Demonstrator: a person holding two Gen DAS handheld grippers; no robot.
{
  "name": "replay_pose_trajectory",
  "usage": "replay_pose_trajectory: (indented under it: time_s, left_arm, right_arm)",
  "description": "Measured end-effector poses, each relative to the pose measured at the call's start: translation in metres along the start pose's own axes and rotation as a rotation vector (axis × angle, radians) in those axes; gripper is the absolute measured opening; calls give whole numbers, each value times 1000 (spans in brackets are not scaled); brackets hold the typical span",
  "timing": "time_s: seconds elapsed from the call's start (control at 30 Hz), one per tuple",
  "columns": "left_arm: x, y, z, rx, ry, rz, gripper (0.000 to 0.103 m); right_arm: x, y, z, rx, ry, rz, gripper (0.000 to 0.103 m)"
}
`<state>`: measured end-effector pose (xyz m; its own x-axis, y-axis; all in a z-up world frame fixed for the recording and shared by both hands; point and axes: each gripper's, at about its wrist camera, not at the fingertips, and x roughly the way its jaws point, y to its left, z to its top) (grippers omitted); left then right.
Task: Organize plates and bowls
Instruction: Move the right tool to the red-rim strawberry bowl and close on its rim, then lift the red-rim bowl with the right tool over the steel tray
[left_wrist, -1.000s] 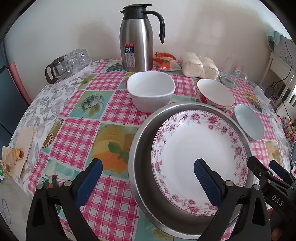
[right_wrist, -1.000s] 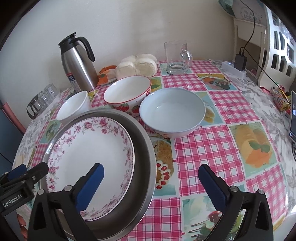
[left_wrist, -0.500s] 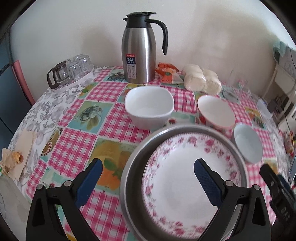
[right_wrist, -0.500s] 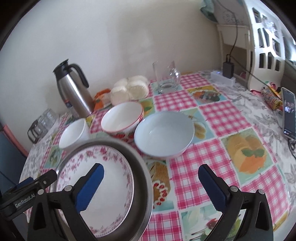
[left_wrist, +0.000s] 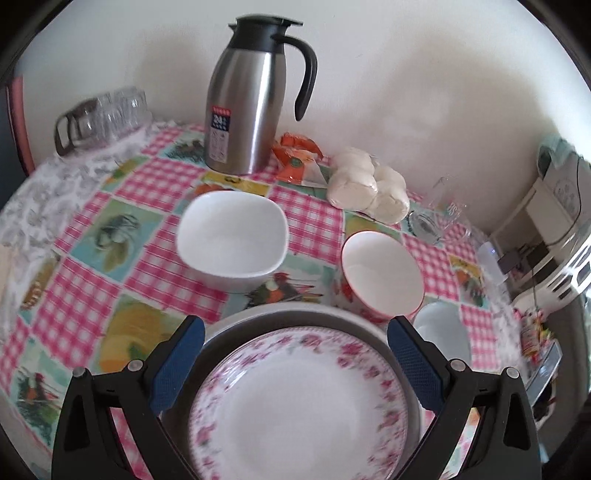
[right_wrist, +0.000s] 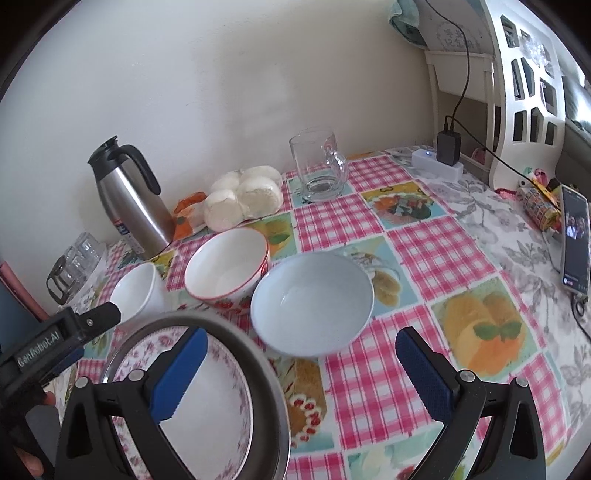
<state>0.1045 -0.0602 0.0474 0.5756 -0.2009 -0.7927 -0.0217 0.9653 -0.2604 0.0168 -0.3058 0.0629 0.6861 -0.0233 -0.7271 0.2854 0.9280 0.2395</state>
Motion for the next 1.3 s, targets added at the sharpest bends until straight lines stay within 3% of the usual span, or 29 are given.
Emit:
replay_pose_trajectory:
  time_s: [0.43, 0.53, 0.6, 0.73, 0.8, 0.93, 1.1, 1.17, 1.3]
  left_arm:
    - [53, -28, 30, 64, 56, 15, 99]
    - [69, -33, 33, 87, 69, 23, 95]
    - [79, -33, 36, 84, 80, 14, 85]
    - [90, -38, 41, 110, 72, 12, 82]
    - [94, -40, 44, 107, 80, -7, 71]
    - [99, -47, 46, 117, 93, -33, 64]
    - [110, -49, 46, 98, 132, -71, 42]
    - [119, -45, 44, 84, 160, -70, 34]
    - [135, -40, 39, 68, 200, -77, 19]
  right_arm:
    - [55, -7, 55, -29, 111, -13, 103]
    - [70, 1, 67, -54, 136, -5, 96]
    - [80, 6, 74, -71, 152, -16, 88]
    - [98, 12, 89, -81, 178, -21, 77]
    - [106, 15, 93, -77, 195, -15, 70]
    - [124, 24, 96, -90, 225, 6, 60]
    - [140, 35, 93, -113, 254, 6, 48]
    - [146, 38, 90, -122, 267, 3, 37]
    - [158, 44, 87, -135, 282, -4, 25]
